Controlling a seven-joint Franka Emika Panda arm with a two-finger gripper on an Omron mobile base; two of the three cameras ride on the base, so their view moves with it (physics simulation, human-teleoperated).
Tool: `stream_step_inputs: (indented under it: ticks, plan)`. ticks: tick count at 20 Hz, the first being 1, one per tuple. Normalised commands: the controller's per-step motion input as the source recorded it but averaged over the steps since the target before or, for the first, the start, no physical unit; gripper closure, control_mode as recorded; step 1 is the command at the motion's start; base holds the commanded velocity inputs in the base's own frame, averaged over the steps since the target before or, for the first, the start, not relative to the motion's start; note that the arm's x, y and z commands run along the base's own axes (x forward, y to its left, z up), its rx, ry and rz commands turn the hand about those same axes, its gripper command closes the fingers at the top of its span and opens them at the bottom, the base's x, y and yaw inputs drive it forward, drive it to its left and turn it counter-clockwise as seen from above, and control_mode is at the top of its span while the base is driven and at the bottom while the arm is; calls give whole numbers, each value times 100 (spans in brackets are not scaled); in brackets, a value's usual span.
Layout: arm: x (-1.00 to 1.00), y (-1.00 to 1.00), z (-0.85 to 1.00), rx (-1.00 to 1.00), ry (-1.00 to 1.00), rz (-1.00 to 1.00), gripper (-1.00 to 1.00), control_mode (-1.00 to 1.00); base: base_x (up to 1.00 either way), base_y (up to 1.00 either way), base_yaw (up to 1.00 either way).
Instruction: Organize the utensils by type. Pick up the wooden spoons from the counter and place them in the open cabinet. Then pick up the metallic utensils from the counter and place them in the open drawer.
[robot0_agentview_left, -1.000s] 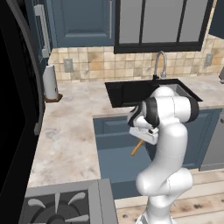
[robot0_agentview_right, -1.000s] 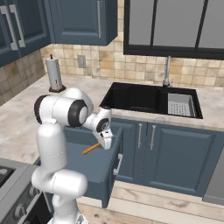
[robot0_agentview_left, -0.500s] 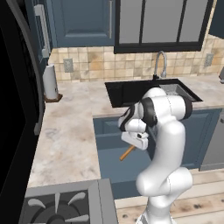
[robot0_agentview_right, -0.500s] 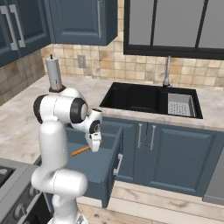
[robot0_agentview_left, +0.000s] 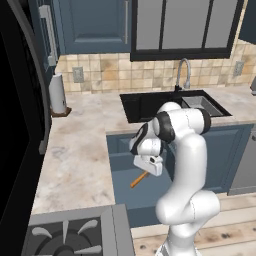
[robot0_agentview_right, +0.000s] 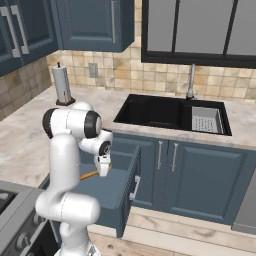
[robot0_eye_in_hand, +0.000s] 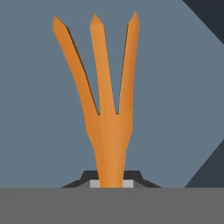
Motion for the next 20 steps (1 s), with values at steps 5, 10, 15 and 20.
stream_step_inputs:
  ticks: [5,10,15,20]
  plan:
    - [-11,2,-31,-5,0,0,100,-100,0,0,0]
    - [0,0,-31,-7,-1,-4,100,-100,0,0,0]
    - [2,1,-17,-1,0,-8,100,-100,0,0,0]
    - [4,0,-16,0,0,-9,100,-100,0,0,0]
